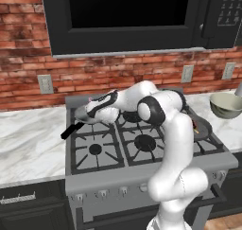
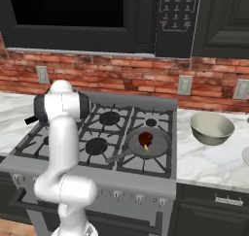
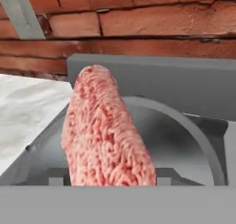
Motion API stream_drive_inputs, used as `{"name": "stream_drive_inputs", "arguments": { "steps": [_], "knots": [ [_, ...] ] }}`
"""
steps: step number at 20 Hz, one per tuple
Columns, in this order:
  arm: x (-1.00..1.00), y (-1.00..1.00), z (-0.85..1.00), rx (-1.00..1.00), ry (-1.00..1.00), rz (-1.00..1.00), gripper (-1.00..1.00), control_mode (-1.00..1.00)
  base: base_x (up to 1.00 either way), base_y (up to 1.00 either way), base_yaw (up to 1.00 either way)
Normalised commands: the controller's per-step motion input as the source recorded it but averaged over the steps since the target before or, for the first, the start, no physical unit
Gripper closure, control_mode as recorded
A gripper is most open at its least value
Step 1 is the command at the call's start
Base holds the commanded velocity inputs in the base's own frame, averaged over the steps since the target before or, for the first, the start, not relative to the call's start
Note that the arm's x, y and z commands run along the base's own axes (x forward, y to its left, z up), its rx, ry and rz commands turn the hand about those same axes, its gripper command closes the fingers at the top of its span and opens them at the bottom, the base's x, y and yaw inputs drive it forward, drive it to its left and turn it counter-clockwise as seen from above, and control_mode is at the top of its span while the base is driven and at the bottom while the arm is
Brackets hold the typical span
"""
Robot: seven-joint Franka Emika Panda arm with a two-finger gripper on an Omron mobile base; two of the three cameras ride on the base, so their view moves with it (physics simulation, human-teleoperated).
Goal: Place one of the steaks on the plate and the other in the bowl. Then place the bowl in the fridge.
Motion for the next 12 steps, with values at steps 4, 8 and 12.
{"name": "stream_drive_inputs", "arguments": {
  "steps": [4,8,12],
  "knots": [
    [-0.83,-0.2,0.93,0.21,-0.23,0.0,1.0,-1.0,0.0,0.0,0.0],
    [-0.66,-0.68,0.82,0.08,-0.03,-0.05,1.0,-1.0,0.0,0.0,0.0],
    [-0.57,-0.91,0.62,0.0,0.16,-0.12,1.0,-1.0,0.0,0.0,0.0]
  ]
}}
